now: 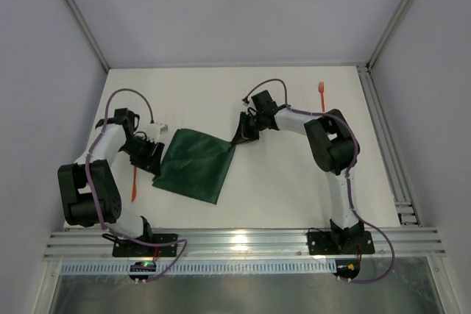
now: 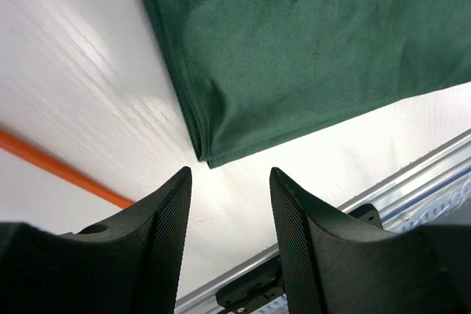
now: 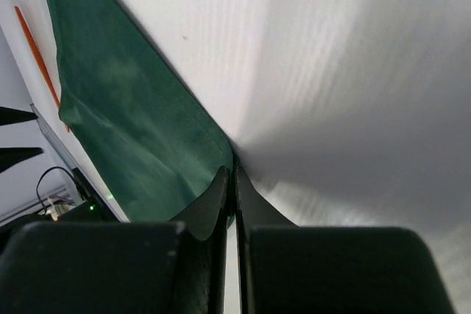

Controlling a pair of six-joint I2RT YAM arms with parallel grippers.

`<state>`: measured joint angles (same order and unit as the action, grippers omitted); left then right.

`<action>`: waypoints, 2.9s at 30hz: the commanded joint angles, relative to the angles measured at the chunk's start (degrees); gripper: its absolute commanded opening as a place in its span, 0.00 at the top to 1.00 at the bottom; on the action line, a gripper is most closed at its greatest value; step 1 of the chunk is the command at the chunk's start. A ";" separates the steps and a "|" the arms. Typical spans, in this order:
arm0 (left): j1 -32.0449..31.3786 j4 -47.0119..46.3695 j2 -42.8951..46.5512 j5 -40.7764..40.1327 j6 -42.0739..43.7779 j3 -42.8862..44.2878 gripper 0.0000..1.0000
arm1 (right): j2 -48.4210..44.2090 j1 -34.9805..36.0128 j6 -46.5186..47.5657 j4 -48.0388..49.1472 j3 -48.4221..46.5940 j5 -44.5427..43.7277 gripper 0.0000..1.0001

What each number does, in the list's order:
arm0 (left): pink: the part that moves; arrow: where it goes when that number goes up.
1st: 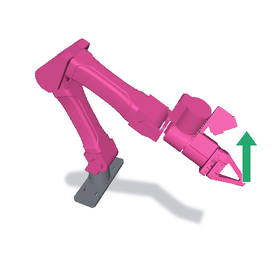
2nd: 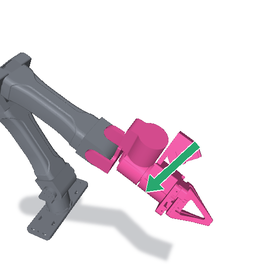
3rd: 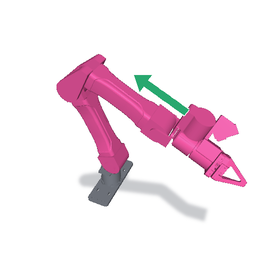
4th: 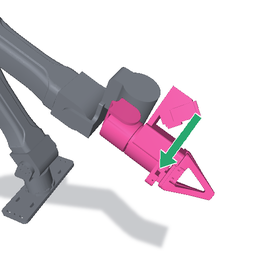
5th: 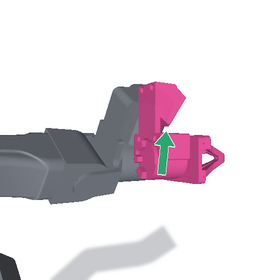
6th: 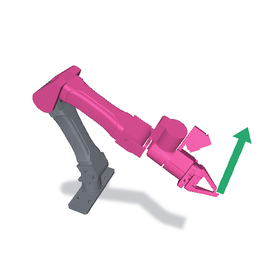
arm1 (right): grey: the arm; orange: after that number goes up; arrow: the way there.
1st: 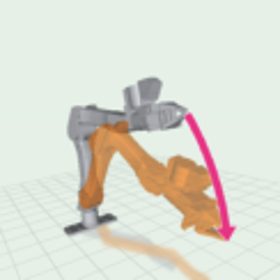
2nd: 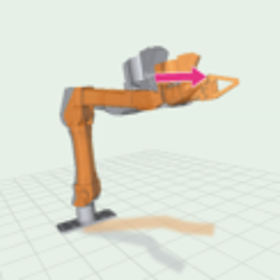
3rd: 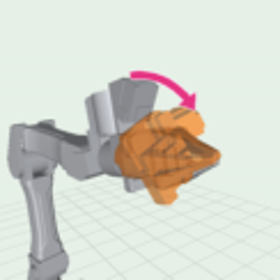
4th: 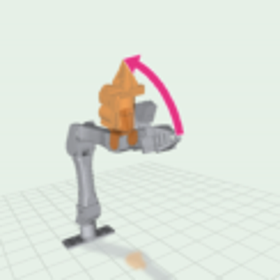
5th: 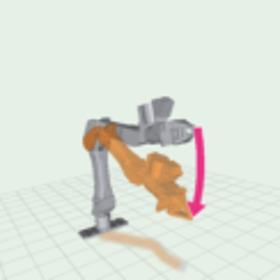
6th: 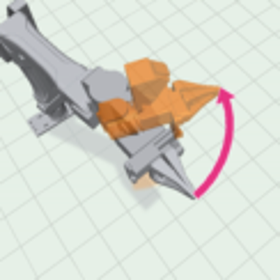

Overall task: Fold the napkin into a case and place the utensils inside
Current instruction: Rotate the square-folded napkin at the center of the board, then pick up the top corner of the square-folded napkin from the center of the board.

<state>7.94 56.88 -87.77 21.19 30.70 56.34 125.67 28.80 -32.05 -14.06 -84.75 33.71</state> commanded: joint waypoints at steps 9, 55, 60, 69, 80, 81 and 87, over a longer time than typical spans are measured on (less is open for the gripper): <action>-1.70 2.01 -1.09 4.47 -2.48 6.24 0.50 | -28.88 -3.04 -1.52 12.56 39.96 -12.09 0.96; -16.03 0.50 -9.62 2.72 -6.97 13.01 1.00 | -22.13 -7.53 7.80 4.57 24.90 -10.95 0.63; -16.03 1.83 -6.89 0.17 -4.51 9.06 1.00 | -21.17 -6.65 8.23 4.22 23.76 -10.34 0.63; -16.03 -2.48 -10.66 -4.76 -3.01 2.90 1.00 | -19.32 -4.45 9.99 2.12 20.86 -10.16 0.63; -16.03 -2.13 -10.14 -4.67 -3.01 2.90 0.79 | -18.00 -2.17 17.37 -4.04 14.97 -7.44 0.59; -16.03 -2.04 -9.97 -4.67 -3.01 2.82 0.76 | -17.74 -2.17 17.64 -4.13 14.79 -7.00 0.59; -15.59 0.59 -5.06 -4.23 -4.77 4.57 0.59 | -13.43 -1.20 19.48 -7.11 10.40 -2.52 0.59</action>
<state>-7.86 55.44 -97.71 16.51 26.85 59.22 110.41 26.74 -15.05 -18.96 -71.20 28.01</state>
